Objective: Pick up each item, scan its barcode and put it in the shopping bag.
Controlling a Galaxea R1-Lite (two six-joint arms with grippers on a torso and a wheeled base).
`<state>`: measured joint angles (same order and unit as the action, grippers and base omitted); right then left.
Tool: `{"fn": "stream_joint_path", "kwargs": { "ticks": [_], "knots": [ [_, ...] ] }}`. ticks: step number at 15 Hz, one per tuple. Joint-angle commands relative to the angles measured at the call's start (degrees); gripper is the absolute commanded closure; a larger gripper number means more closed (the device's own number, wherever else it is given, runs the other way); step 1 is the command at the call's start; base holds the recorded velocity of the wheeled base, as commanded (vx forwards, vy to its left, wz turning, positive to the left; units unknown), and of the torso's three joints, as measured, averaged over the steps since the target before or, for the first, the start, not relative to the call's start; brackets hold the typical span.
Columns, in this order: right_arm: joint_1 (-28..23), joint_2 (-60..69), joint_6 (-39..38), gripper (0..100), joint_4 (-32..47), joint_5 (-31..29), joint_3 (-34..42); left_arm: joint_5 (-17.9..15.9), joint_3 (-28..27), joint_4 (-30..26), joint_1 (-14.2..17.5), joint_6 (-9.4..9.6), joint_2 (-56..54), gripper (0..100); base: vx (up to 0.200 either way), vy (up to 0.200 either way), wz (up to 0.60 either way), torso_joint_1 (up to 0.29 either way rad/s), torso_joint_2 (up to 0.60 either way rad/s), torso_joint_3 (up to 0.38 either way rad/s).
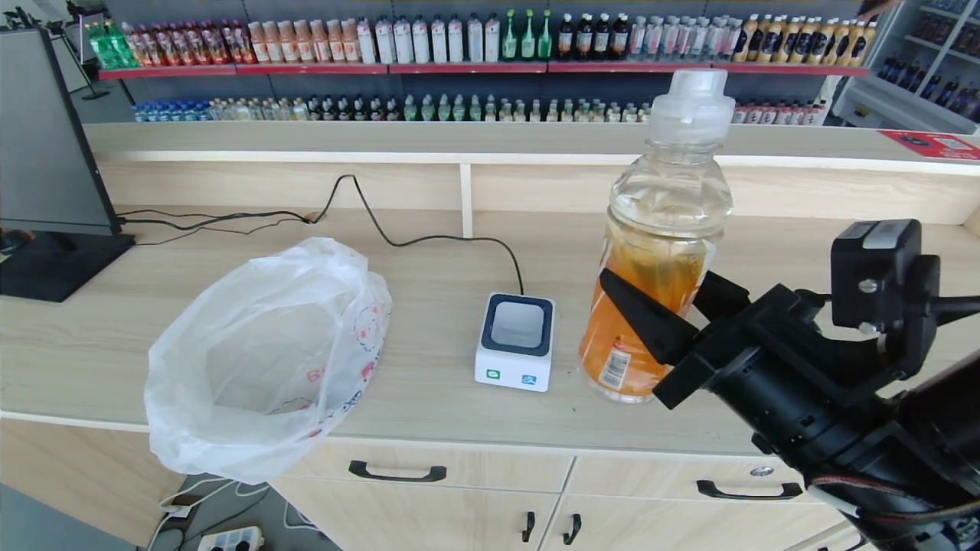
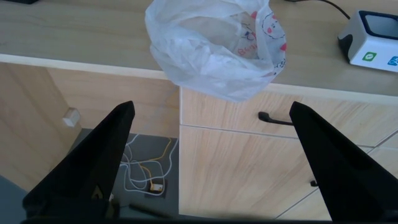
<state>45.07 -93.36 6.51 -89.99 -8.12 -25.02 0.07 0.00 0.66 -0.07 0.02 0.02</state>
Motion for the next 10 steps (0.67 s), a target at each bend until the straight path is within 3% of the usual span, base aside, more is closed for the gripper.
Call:
{"fn": "stream_joint_path", "kwargs": {
  "ticks": [1,3,7,10],
  "knots": [
    [-1.9,-1.6,0.0,100,0.0,0.0,1.0,0.0,0.0,0.0,0.0,-0.02,0.0,0,0.000,0.000,0.00,0.000,0.00,0.000],
    [-2.4,-2.6,1.0,100,0.0,0.0,1.2,0.0,0.0,0.0,0.0,-0.02,0.0,0,0.000,0.000,0.00,0.000,0.00,0.000],
    [-6.0,-3.3,1.0,100,0.0,0.0,0.1,0.0,0.0,0.0,0.0,-0.02,0.0,0,-0.200,0.000,0.00,0.004,0.00,-0.001],
    [-10.5,-1.8,1.0,100,0.0,0.0,0.3,0.0,0.0,0.0,0.0,0.06,0.0,0,0.000,0.000,0.00,0.000,0.00,0.000]
  ]
}}
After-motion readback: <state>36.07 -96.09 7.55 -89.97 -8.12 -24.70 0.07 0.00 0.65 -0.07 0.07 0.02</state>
